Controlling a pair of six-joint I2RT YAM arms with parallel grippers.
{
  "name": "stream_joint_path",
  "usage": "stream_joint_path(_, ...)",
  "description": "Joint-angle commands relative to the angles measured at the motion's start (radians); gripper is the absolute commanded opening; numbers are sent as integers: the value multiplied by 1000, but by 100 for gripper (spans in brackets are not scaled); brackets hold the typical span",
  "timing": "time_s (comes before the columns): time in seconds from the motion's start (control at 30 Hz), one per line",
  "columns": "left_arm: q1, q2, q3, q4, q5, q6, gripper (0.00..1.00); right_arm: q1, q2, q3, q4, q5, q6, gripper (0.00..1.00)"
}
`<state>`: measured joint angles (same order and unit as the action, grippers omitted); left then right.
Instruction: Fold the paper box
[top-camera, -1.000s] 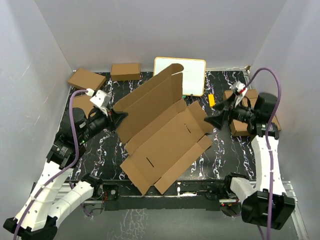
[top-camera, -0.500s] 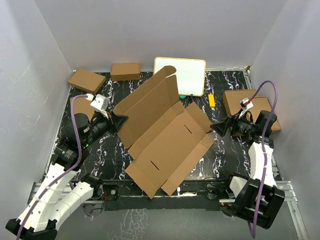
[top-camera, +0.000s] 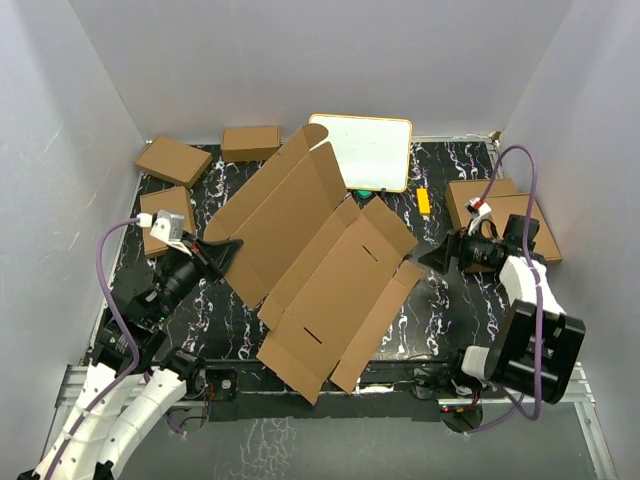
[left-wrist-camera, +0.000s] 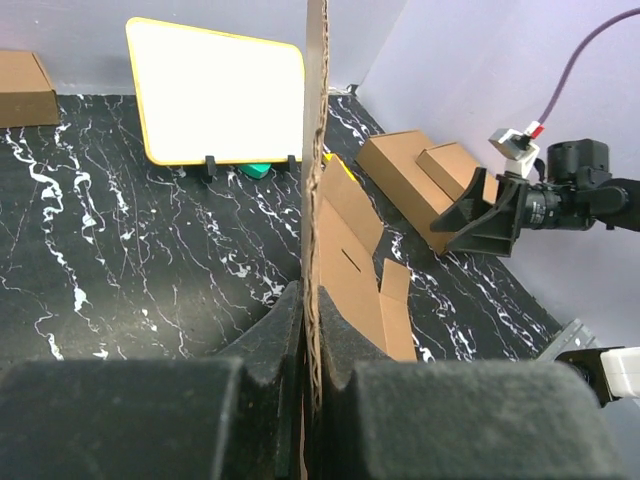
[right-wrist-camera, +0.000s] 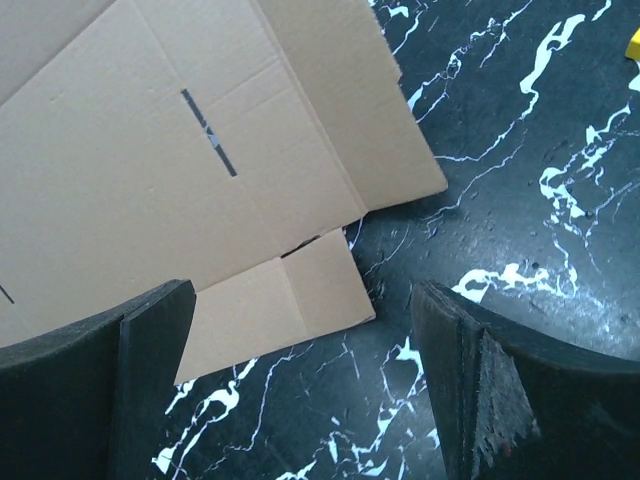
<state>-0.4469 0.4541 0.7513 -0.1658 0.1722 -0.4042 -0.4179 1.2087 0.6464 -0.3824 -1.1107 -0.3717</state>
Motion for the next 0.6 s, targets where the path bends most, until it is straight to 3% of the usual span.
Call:
stream_joint_path(0.0,-1,-40,-39,34,-41,-24,0,76,96,124,-69,33,-141,98)
stream_joint_path(0.13,-1,-33,-62,101,-55,-10,0,147,142,134,-93,70,-193,99)
stream_joint_path(0.57,-1,104,-34,314,-25,99,0,175,281,217,-79,173,-232,99)
